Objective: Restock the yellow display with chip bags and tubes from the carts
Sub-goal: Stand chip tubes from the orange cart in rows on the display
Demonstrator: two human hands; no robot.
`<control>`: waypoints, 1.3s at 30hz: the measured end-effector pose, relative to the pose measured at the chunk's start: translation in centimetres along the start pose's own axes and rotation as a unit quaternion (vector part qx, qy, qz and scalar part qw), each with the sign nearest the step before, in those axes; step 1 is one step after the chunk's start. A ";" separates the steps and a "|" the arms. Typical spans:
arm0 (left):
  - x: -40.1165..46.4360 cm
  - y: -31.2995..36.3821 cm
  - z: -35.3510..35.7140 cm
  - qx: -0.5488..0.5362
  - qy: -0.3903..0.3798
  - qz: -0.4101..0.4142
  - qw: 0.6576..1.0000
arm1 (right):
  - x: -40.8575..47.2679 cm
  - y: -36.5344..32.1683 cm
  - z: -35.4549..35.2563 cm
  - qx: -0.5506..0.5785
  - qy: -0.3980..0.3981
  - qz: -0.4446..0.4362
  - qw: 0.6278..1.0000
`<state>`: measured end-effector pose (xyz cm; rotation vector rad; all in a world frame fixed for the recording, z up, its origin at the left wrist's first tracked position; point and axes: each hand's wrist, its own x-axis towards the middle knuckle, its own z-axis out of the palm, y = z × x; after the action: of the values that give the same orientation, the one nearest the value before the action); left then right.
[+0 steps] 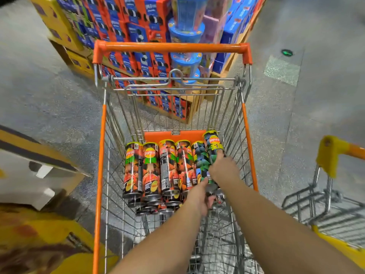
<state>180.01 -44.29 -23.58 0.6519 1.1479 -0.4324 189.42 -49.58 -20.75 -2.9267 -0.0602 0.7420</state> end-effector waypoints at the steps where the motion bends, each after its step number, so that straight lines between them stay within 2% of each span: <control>1: 0.1 0.1 -0.1 -0.005 0.000 -0.008 1.000 | 0.3 0.0 0.0 0.007 0.001 -0.001 1.000; 5: -0.8 0.8 0.0 -0.007 -0.003 -0.033 0.999 | 0.5 -0.2 -0.9 0.031 0.001 0.002 1.000; 11: -4.8 1.7 -0.3 -0.017 -0.062 -0.044 0.997 | -2.5 -0.6 -3.7 0.020 0.026 -0.004 0.999; 16: -10.2 2.7 -3.3 0.009 -0.103 0.038 0.994 | -6.9 -0.5 -5.1 0.133 0.050 -0.020 0.990; 21: -15.5 3.9 -8.6 0.055 -0.106 0.124 0.985 | -12.6 -1.6 -4.7 0.289 0.055 -0.026 0.955; 26: -22.8 3.6 -18.3 0.074 -0.118 0.241 0.960 | -24.0 -8.7 -4.5 0.393 0.020 -0.122 0.911; 32: -30.3 3.8 -30.7 0.165 -0.067 0.390 0.903 | -32.9 -17.7 -1.9 0.423 -0.003 -0.229 0.877; 36: -34.7 3.2 -38.0 0.171 -0.021 0.431 0.886 | -38.1 -23.4 -0.4 0.476 -0.059 -0.260 0.838; 39: -37.7 1.9 -43.1 0.189 0.055 0.456 0.868 | -41.5 -27.4 1.5 0.463 -0.104 -0.308 0.824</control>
<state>137.69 -14.38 0.82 1.4813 0.7368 0.2119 151.97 -25.06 1.09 -1.7303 -0.4859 0.6872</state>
